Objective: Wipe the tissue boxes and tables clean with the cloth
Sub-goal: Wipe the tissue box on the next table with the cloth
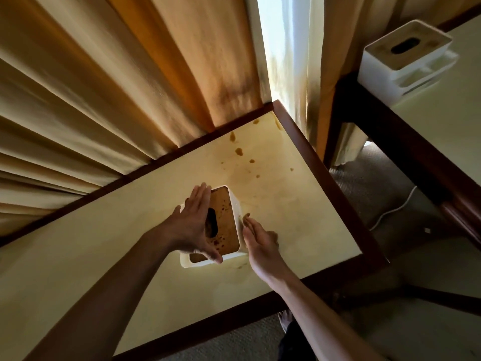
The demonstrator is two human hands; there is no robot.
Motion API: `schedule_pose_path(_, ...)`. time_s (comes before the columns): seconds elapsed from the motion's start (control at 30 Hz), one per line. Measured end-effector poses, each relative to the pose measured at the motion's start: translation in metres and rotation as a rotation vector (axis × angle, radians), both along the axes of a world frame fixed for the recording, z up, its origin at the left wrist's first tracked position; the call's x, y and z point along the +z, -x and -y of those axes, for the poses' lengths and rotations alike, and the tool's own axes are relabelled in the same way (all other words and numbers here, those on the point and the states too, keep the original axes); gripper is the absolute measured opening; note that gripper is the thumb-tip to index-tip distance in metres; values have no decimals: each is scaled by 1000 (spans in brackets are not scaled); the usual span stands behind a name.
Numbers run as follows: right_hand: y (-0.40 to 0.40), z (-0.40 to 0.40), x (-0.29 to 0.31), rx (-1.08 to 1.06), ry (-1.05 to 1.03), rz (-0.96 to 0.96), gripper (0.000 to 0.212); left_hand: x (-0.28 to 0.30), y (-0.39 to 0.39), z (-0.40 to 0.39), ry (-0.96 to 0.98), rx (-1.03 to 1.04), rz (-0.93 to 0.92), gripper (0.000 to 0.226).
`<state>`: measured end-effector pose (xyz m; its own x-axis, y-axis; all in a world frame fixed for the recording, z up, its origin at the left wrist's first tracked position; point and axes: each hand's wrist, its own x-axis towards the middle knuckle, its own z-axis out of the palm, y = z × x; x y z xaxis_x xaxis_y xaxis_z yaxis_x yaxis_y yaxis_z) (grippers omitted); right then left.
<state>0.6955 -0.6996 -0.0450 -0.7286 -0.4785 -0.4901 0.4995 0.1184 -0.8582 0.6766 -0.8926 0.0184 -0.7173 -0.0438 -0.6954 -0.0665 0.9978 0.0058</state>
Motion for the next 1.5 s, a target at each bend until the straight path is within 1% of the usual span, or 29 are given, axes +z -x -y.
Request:
schedule_pose_path(0.07, -3, 10, -2, -3, 13, -7, 47, -5, 4, 1, 41, -23, 35, 168)
schedule_pose_path(0.13, -3, 16, -4, -2, 34, 33, 49, -9, 7, 2, 50, -20, 48, 170)
schedule_pose_path(0.27, 4, 24, -6, -54, 139, 199, 47, -10, 7, 1, 52, -3, 21, 171)
schedule_pose_path(0.37, 13, 37, -14, -116, 160, 301, 37, -11, 7, 1, 51, -8, -16, 170)
schedule_pose_path(0.47, 26, 42, -13, -139, 113, 307, 35, -14, 7, 3, 44, -16, -37, 168)
schedule_pose_path(0.63, 46, 44, -11, -90, 199, 347, 40, -16, 8, 5, 2, -4, -55, 168)
schedule_pose_path(0.73, 57, 46, -9, -74, 254, 291, 55, -16, 8, 4, -11, -4, -62, 168)
schedule_pose_path(0.83, 61, 48, -6, -147, 287, 172, 48, -15, 7, 3, -14, -7, -58, 166)
schedule_pose_path(0.93, 51, 46, -3, -189, 344, 101, 38, -15, 7, 4, -21, -4, -58, 166)
schedule_pose_path(1.0, 41, 38, -1, -210, 403, 58, 27, -15, 7, 4, -20, 4, -55, 167)
schedule_pose_path(1.03, 35, 31, 3, -208, 414, 56, 27, -15, 6, 4, -21, 4, -55, 167)
schedule_pose_path(1.17, 3, 14, 1, -156, 495, 91, 36, -15, 6, 4, -27, 6, -51, 169)
schedule_pose_path(1.4, -18, 20, -19, -120, 407, 177, 51, -15, 7, 3, -15, 5, -47, 168)
schedule_pose_path(1.47, -18, 25, -29, -145, 371, 208, 59, -15, 7, 2, -8, 4, -46, 168)
schedule_pose_path(1.5, -17, 28, -32, -165, 361, 232, 67, -15, 7, 2, -4, 3, -42, 169)
